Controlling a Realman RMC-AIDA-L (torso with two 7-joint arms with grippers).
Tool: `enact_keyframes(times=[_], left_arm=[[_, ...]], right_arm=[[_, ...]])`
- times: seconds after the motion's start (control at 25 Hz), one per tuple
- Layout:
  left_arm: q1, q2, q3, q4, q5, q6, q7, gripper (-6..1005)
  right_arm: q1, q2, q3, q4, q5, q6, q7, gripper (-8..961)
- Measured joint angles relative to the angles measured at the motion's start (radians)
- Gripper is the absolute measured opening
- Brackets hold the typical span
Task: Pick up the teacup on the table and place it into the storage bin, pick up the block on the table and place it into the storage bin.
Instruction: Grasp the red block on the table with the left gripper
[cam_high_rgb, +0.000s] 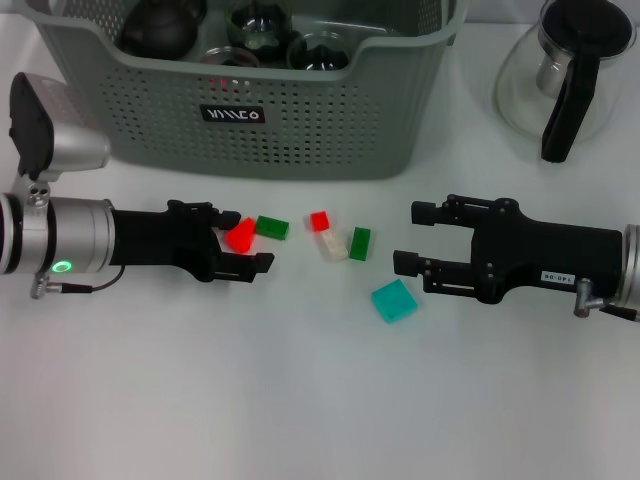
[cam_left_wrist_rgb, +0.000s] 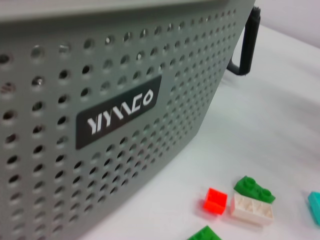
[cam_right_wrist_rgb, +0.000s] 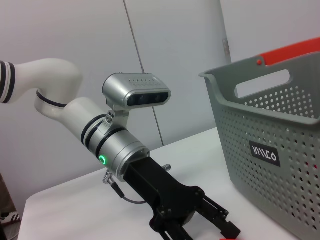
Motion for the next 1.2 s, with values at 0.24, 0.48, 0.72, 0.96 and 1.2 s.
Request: enact_keyframes(times=[0.24, 0.48, 0.72, 0.96, 1.2], left_arm=[[0.006, -0.006, 0.002, 0.007, 0.009, -0.038, -0.002, 746], [0.007, -0.014, 0.004, 0.007, 0.009, -0.066, 0.006, 737], [0.006, -0.015, 0.005, 0.008, 0.009, -0.067, 0.007, 729], [0.004, -0.015, 0.017, 0.009, 0.009, -0.085, 0.004, 570], [0.002, -0.014, 0.018, 0.007, 0.009, -0.088, -0.012, 356]], right_arm=[[0.000, 0.000, 0.000, 0.000, 0.000, 0.000, 0.000, 744], [0.000, 0.000, 0.000, 0.001, 0.000, 0.000, 0.000, 744], [0.000, 0.000, 0.000, 0.001, 0.000, 0.001, 0.000, 744], [0.000, 0.000, 0.000, 0.002, 0.000, 0.002, 0.000, 744], [0.000, 0.000, 0.000, 0.002, 0.000, 0.000, 0.000, 744]])
